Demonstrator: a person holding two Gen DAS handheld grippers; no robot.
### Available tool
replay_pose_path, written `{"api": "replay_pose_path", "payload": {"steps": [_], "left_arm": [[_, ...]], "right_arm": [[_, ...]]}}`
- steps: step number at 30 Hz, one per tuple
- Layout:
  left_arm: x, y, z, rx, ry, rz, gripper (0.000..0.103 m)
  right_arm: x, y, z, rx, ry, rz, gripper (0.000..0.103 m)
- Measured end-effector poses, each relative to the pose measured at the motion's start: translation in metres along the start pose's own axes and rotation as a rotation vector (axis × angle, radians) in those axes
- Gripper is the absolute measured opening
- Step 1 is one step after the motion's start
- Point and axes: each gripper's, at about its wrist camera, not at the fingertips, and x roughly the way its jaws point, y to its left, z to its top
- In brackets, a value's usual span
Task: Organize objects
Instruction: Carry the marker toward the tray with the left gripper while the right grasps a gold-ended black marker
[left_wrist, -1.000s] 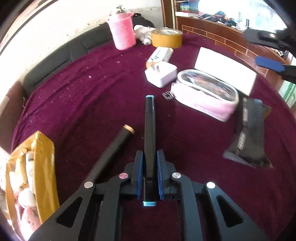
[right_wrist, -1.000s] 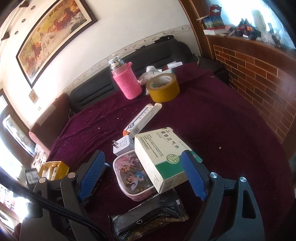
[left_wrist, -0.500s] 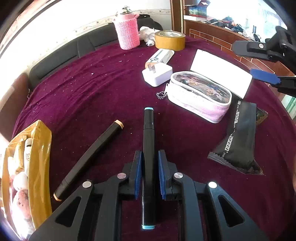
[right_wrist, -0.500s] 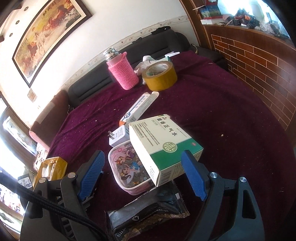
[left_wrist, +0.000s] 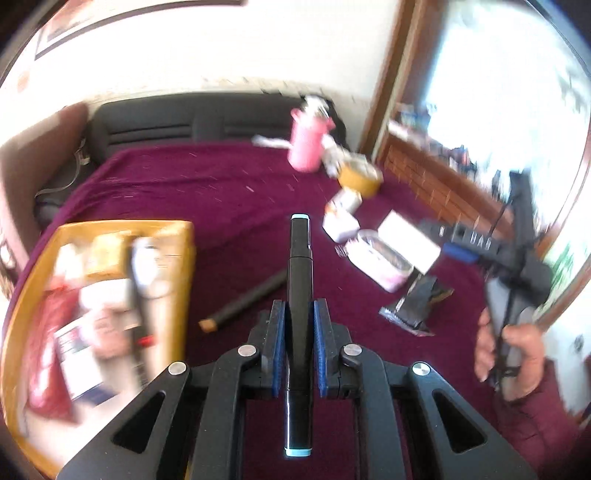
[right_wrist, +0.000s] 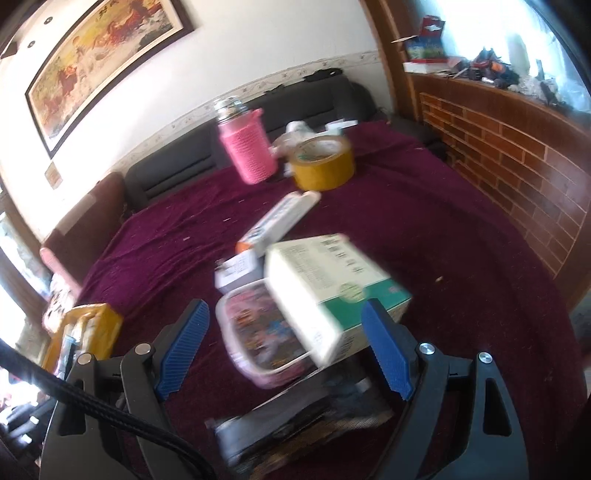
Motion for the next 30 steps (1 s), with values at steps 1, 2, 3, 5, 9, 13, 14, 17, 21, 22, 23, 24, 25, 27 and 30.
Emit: {"api": "replay_pose_path", "payload": {"steps": [1, 2, 3, 5, 9, 13, 14, 17, 21, 22, 23, 24, 25, 27, 30], "left_arm": [[-0.013, 0.010, -0.002, -0.020, -0.024, 0.009, 0.012], [-0.027, 0.023, -0.004, -0.036, -0.047, 0.023, 0.012], [-0.037, 0.033, -0.006, -0.044, -0.060, 0.033, 0.012], [-0.055, 0.055, -0.009, -0.054, -0.087, 0.060, 0.012], [-0.070, 0.098, -0.022, -0.122, -0.096, 0.072, 0.012], [-0.070, 0.131, -0.038, -0.171, -0.089, 0.089, 0.012], [-0.068, 0.136, -0.042, -0.180, -0.086, 0.089, 0.012], [-0.066, 0.152, -0.049, -0.206, -0.080, 0.087, 0.012], [-0.067, 0.162, -0.053, -0.217, -0.088, 0.083, 0.012], [-0.067, 0.163, -0.053, -0.219, -0.091, 0.083, 0.012], [-0.068, 0.165, -0.054, -0.222, -0.092, 0.082, 0.012], [-0.068, 0.167, -0.054, -0.228, -0.093, 0.080, 0.012], [-0.068, 0.168, -0.055, -0.233, -0.093, 0.078, 0.012], [-0.065, 0.170, -0.055, -0.238, -0.091, 0.076, 0.012], [-0.062, 0.171, -0.056, -0.242, -0.085, 0.075, 0.012]], "right_arm": [[-0.001, 0.006, -0.002, 0.006, 0.015, 0.024, 0.085], [0.001, 0.019, -0.005, 0.003, 0.045, 0.058, 0.085], [0.005, 0.032, -0.008, -0.011, 0.079, 0.084, 0.085], [0.019, 0.063, -0.014, -0.048, 0.161, 0.137, 0.085], [0.053, 0.106, -0.027, -0.109, 0.275, 0.116, 0.085], [0.089, 0.125, -0.039, -0.114, 0.395, 0.069, 0.084], [0.098, 0.127, -0.042, -0.102, 0.423, 0.062, 0.084], [0.118, 0.136, -0.050, -0.097, 0.479, 0.026, 0.084], [0.136, 0.154, -0.052, -0.144, 0.483, -0.042, 0.078], [0.141, 0.160, -0.051, -0.164, 0.480, -0.051, 0.076], [0.145, 0.164, -0.052, -0.180, 0.483, -0.057, 0.071], [0.148, 0.169, -0.053, -0.201, 0.484, -0.066, 0.069], [0.150, 0.174, -0.054, -0.229, 0.473, -0.082, 0.067], [0.152, 0.186, -0.060, -0.294, 0.459, -0.100, 0.058], [0.147, 0.200, -0.072, -0.398, 0.435, -0.129, 0.042]]}}
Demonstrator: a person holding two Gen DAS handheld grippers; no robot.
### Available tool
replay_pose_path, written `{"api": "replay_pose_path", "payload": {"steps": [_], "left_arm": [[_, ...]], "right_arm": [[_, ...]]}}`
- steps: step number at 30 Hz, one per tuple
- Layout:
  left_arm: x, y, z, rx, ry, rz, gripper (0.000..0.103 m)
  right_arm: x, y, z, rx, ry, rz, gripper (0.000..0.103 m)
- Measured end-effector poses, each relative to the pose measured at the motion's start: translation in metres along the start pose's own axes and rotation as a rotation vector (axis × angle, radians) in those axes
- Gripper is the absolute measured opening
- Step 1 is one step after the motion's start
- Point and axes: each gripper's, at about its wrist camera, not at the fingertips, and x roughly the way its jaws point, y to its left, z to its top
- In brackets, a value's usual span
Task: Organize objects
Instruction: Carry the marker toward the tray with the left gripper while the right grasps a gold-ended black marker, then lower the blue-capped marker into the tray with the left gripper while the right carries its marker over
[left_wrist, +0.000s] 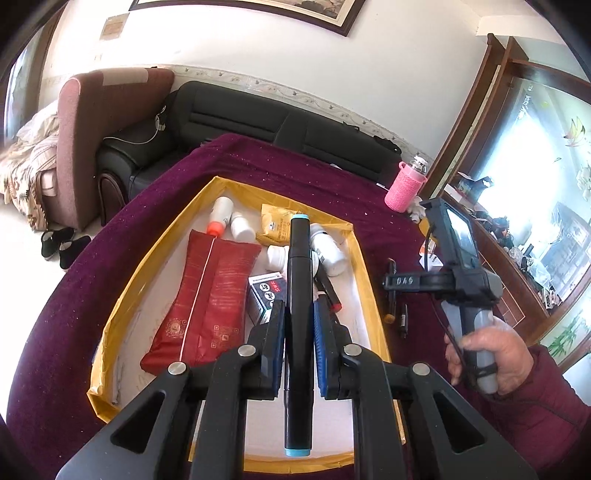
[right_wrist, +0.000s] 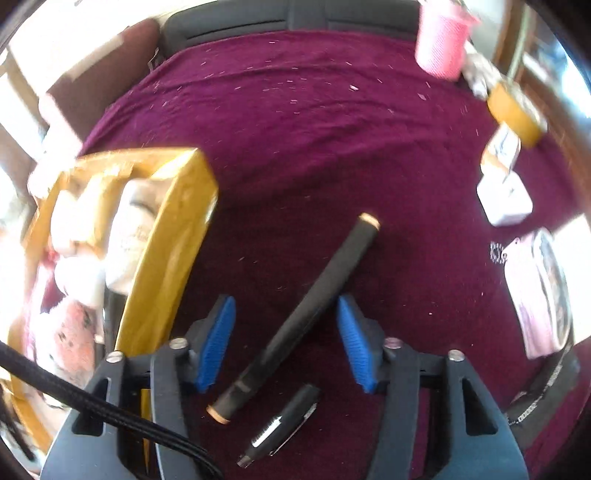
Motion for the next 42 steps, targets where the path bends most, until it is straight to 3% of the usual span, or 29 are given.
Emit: {"api": "replay_pose_path", "payload": {"steps": [1, 2, 6, 21, 33, 42], "left_arm": [[0.001, 0.000, 0.000, -0.001, 0.001, 0.002, 0.012], [0.001, 0.000, 0.000, -0.003, 0.003, 0.002, 0.012], [-0.001, -0.001, -0.002, -0.004, 0.006, 0.004, 0.012], [-0.004, 0.010, -0.008, -0.046, 0.030, 0.065, 0.012], [0.002, 0.035, -0.001, -0.064, 0.057, 0.152, 0.012], [0.027, 0.053, 0.022, 0.000, 0.111, 0.267, 0.012]], "right_arm": [[-0.002, 0.004, 0.000, -0.016, -0.010, 0.000, 0.037], [-0.004, 0.004, -0.003, -0.024, -0.017, 0.023, 0.023], [-0.008, -0.005, -0.006, 0.013, -0.035, 0.099, 0.012], [-0.048, -0.037, -0.022, 0.192, -0.104, 0.421, 0.012], [-0.101, -0.016, -0.019, 0.123, -0.188, 0.513, 0.013], [-0.088, 0.030, -0.021, 0.035, -0.088, 0.589, 0.013]]}}
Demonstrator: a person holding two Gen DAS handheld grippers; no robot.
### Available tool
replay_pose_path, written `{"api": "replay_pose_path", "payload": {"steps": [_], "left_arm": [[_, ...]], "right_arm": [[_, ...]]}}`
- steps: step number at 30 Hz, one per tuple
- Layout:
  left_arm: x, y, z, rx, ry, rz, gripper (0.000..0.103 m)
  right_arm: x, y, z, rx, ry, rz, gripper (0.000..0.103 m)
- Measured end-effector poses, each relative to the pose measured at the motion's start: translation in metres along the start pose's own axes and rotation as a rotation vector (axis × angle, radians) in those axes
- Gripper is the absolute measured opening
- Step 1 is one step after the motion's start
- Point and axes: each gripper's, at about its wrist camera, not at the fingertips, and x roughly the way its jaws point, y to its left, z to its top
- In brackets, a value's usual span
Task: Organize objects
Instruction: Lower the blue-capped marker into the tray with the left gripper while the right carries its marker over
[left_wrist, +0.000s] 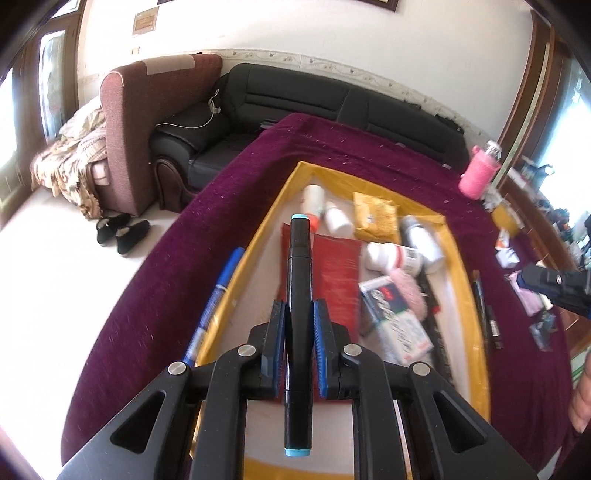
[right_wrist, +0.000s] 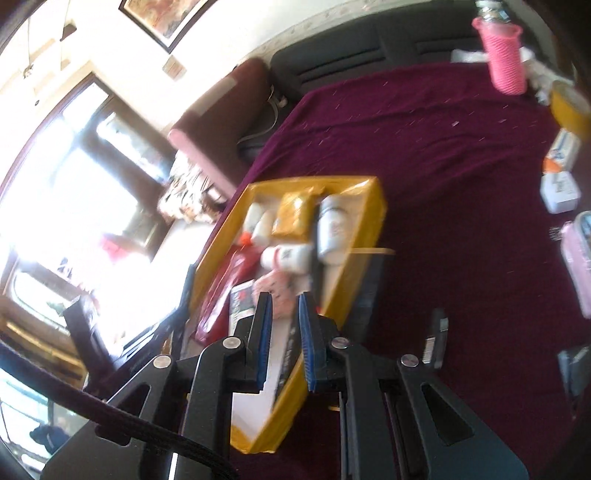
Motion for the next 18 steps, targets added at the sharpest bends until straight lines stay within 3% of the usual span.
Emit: {"api": "replay_pose_path", "payload": {"steps": [4, 7, 11, 14, 18], "left_arm": [[0.020, 0.003, 0.007, 0.017, 0.048, 0.034, 0.012], [0.031, 0.004, 0.008, 0.024, 0.081, 0.043, 0.012], [0.032, 0.005, 0.009, 0.029, 0.074, 0.048, 0.012], [0.031, 0.008, 0.010, 0.004, 0.070, 0.045, 0.012], [0.017, 0.011, 0.011, -0.008, 0.030, 0.048, 0.012]], "right_arm": [[0.023, -0.002, -0.003, 0.019, 0.046, -0.038, 0.013], [0.014, -0.024, -0.003, 0.078, -0.004, -0.149, 0.014], [0.000, -0.065, -0.012, 0.150, -0.040, -0.313, 0.033], [0.006, -0.082, -0.017, 0.166, -0.004, -0.340, 0.033], [0.025, -0.077, -0.019, 0.098, 0.003, -0.362, 0.033]]}}
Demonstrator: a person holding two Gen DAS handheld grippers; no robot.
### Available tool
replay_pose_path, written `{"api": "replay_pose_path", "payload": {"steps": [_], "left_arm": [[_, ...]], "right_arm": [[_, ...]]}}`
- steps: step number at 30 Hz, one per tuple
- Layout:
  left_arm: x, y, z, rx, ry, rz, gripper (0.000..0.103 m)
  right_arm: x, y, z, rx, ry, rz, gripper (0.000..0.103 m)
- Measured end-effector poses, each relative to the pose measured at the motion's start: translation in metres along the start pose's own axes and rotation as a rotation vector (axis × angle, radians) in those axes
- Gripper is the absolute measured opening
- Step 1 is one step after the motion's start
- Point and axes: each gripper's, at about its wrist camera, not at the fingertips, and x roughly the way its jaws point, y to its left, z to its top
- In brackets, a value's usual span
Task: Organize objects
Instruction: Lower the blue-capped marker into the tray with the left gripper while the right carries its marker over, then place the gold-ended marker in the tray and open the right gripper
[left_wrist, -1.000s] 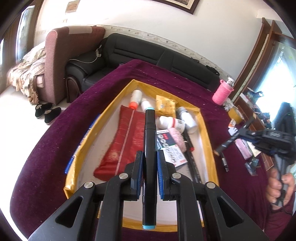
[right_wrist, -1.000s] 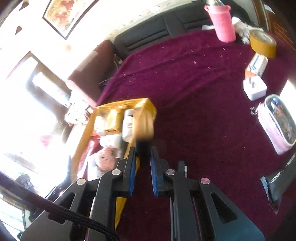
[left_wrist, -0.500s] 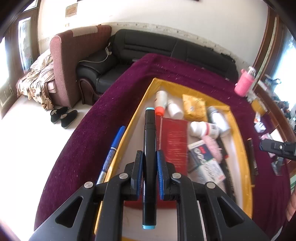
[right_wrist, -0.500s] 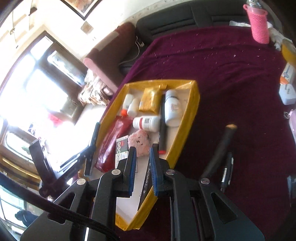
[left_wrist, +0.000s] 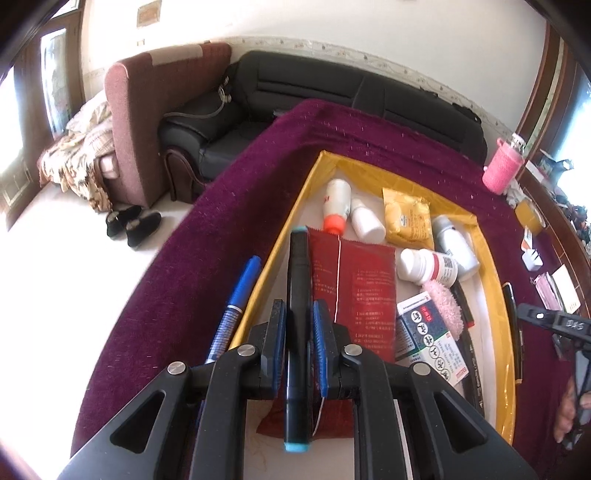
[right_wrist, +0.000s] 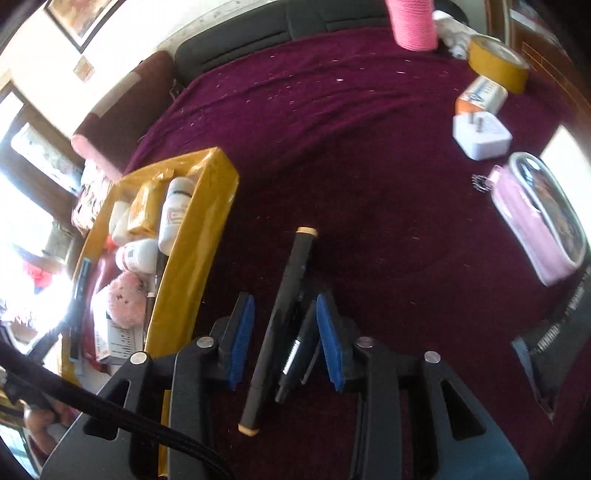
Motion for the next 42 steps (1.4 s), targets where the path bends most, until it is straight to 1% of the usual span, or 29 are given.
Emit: {"api": "replay_pose_path", "payload": {"steps": [3, 4, 5, 6, 7, 8, 9, 10, 11, 12, 16, 17, 19, 21, 23, 26, 30, 34, 37, 39, 42], "left_arm": [[-0.018, 0.002, 0.000, -0.002, -0.047, 0.010, 0.013], [-0.026, 0.004, -0.002, -0.009, -0.063, 0.008, 0.015], [-0.029, 0.004, -0.002, -0.016, -0.070, 0.003, 0.019], [-0.034, 0.006, -0.003, -0.025, -0.078, -0.008, 0.020], [-0.039, 0.007, -0.006, -0.035, -0.087, -0.020, 0.022], [-0.042, 0.007, -0.007, -0.040, -0.090, -0.027, 0.022], [-0.044, 0.006, -0.009, -0.044, -0.092, -0.033, 0.022], [-0.047, 0.006, -0.012, -0.049, -0.094, -0.040, 0.022], [-0.049, 0.006, -0.014, -0.054, -0.095, -0.048, 0.022], [-0.051, 0.006, -0.017, -0.059, -0.094, -0.055, 0.022], [-0.054, 0.004, -0.025, -0.070, -0.087, -0.076, 0.022], [-0.055, 0.004, -0.028, -0.072, -0.085, -0.080, 0.022], [-0.055, 0.004, -0.031, -0.082, -0.082, -0.085, 0.022], [-0.058, 0.003, -0.036, -0.086, -0.083, -0.088, 0.022], [-0.059, 0.001, -0.039, -0.090, -0.082, -0.090, 0.022], [-0.061, -0.001, -0.043, -0.089, -0.084, -0.094, 0.022], [-0.063, -0.004, -0.047, -0.083, -0.084, -0.094, 0.022], [-0.066, -0.008, -0.051, -0.071, -0.090, -0.098, 0.022], [-0.068, -0.013, -0.053, -0.049, -0.101, -0.094, 0.022], [-0.068, -0.016, -0.054, -0.036, -0.106, -0.090, 0.022], [-0.065, -0.019, -0.056, -0.027, -0.104, -0.086, 0.022]], "right_arm": [[0.009, 0.016, 0.003, -0.082, -0.012, -0.054, 0.033], [0.014, 0.022, 0.003, -0.115, 0.003, -0.075, 0.033], [0.025, 0.030, 0.001, -0.171, 0.041, -0.097, 0.035], [0.018, 0.032, -0.001, -0.209, 0.016, -0.122, 0.035], [0.021, 0.039, -0.005, -0.250, 0.019, -0.148, 0.036], [0.021, 0.045, -0.009, -0.294, 0.005, -0.185, 0.034], [0.021, 0.045, -0.011, -0.298, 0.000, -0.179, 0.028], [0.019, 0.043, -0.012, -0.284, -0.001, -0.159, 0.023], [0.016, 0.036, -0.012, -0.249, -0.002, -0.127, 0.012], [0.013, 0.027, -0.012, -0.207, 0.000, -0.084, 0.012], [-0.001, 0.005, -0.019, -0.098, -0.024, 0.032, 0.012], [-0.007, -0.003, -0.022, -0.066, -0.028, 0.081, 0.012], [-0.012, -0.004, -0.022, -0.030, -0.038, 0.132, 0.012], [-0.021, -0.007, -0.020, 0.006, -0.053, 0.204, 0.013], [-0.033, -0.009, -0.021, 0.018, -0.079, 0.249, 0.013], [-0.052, 0.001, -0.021, 0.002, -0.129, 0.286, 0.013], [-0.076, 0.020, -0.021, -0.054, -0.190, 0.294, 0.013], [-0.095, 0.042, -0.017, -0.112, -0.215, 0.320, 0.013], [-0.102, 0.058, -0.016, -0.159, -0.196, 0.359, 0.013], [-0.103, 0.070, -0.021, -0.196, -0.156, 0.392, 0.013], [-0.083, 0.091, -0.027, -0.244, -0.060, 0.401, 0.013]]}}
